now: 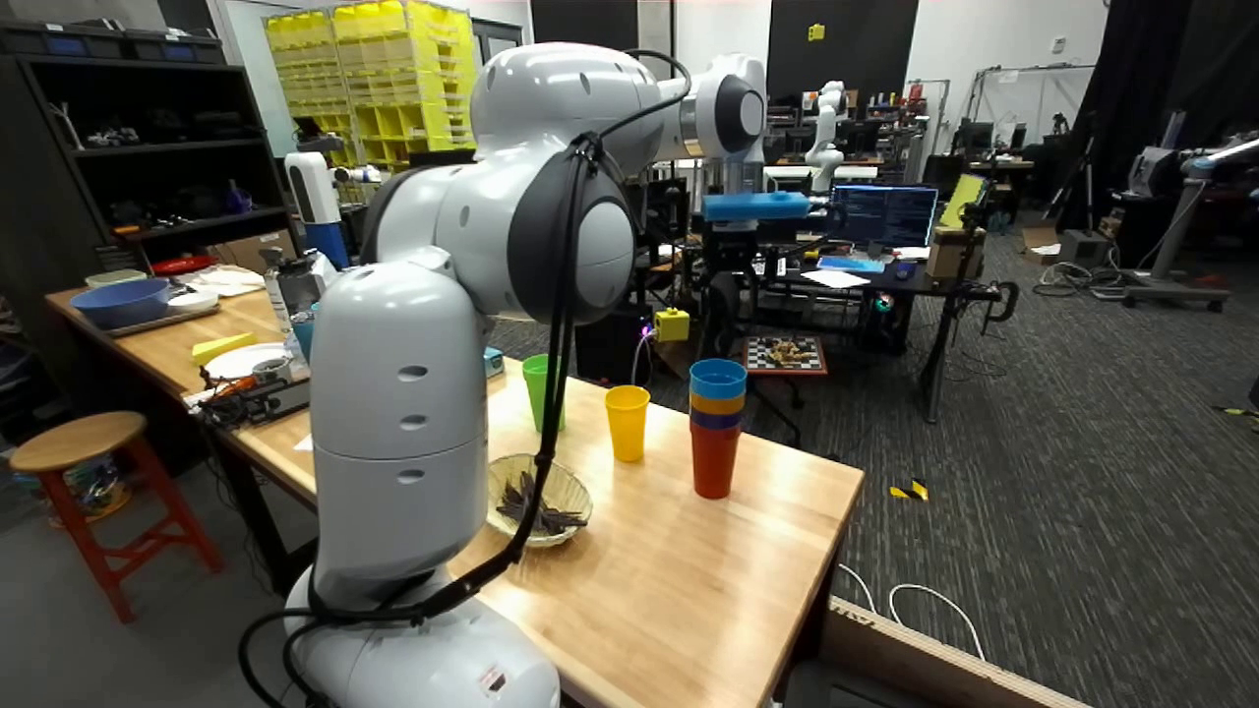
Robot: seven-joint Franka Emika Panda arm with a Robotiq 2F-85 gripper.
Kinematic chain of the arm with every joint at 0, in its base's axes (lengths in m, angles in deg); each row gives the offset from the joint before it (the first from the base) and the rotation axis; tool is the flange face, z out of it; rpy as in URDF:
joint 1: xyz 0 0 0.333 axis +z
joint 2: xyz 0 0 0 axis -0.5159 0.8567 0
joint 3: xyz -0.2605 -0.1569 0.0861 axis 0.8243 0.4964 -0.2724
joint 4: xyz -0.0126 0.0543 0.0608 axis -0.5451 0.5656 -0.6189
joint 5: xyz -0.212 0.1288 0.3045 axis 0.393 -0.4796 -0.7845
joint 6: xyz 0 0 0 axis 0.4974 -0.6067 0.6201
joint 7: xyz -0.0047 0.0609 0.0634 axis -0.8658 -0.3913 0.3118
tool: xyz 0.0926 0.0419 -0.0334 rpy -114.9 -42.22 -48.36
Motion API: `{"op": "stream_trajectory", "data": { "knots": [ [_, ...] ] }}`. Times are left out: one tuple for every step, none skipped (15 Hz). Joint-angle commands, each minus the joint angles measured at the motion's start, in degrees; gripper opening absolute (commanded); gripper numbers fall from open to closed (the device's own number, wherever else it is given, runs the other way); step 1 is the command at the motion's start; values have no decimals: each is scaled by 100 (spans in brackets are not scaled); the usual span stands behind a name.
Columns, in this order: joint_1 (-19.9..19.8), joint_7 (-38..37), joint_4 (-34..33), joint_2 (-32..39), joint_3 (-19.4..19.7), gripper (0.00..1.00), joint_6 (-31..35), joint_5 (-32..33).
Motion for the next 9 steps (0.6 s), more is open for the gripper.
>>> {"op": "stream_trajectory", "data": {
  "knots": [
    [102, 190, 213, -155, -162, 100, 312, -207],
    [145, 220, 274, -169, -232, 100, 423, -333],
    [219, 230, 384, -201, -316, 100, 631, -397],
    [275, 276, 453, -192, -391, 100, 793, -463],
    [348, 289, 525, -173, -472, 100, 940, -476],
    [446, 296, 551, -127, -525, 100, 1025, -484],
    [532, 283, 630, -100, -592, 100, 1141, -450],
    [632, 249, 693, -68, -659, 100, 1193, -412],
    [709, 256, 749, -33, -711, 100, 1262, -379]
  ]
}}
